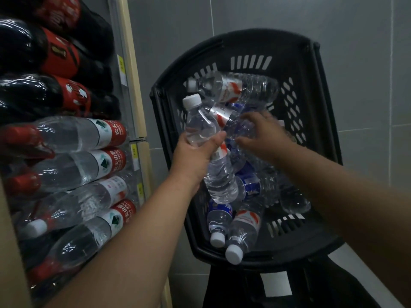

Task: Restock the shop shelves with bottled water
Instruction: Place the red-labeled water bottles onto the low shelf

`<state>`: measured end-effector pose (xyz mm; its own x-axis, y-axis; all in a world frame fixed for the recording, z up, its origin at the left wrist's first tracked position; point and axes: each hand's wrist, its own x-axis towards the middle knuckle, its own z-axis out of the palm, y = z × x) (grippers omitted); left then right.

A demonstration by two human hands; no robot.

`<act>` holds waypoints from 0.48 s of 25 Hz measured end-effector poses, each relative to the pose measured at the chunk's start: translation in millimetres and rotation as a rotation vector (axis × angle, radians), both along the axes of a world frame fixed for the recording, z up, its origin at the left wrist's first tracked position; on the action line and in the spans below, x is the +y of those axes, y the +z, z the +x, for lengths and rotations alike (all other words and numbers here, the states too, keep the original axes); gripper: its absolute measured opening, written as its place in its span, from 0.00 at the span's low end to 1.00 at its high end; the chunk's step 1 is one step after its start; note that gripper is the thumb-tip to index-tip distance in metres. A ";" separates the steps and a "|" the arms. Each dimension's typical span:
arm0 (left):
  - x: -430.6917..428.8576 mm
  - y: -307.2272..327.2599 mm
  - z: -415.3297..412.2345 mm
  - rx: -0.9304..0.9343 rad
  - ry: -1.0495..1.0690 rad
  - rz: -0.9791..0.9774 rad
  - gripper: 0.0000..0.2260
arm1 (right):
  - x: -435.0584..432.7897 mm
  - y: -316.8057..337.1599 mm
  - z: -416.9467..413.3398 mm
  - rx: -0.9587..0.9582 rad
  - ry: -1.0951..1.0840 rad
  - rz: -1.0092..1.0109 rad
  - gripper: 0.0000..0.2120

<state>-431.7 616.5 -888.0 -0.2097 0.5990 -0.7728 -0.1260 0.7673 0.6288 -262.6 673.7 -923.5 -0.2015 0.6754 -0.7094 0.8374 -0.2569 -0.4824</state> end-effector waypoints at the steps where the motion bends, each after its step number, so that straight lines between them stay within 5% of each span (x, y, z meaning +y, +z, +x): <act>1: 0.1 0.8 1.0 0.023 0.005 -0.001 0.31 | 0.3 -6.7 -9.6 -0.146 0.118 0.078 0.35; 4: 2.5 3.7 7.9 0.058 -0.028 -0.006 0.37 | 3.5 -16.5 -27.2 -0.259 0.190 0.080 0.41; 7: 6.8 7.9 6.2 0.042 -0.003 -0.004 0.28 | 6.3 -8.3 -29.2 -0.153 0.095 -0.034 0.33; 12: 9.6 11.4 2.6 0.042 0.022 -0.058 0.38 | -21.5 -2.3 1.8 0.190 -0.398 -0.377 0.27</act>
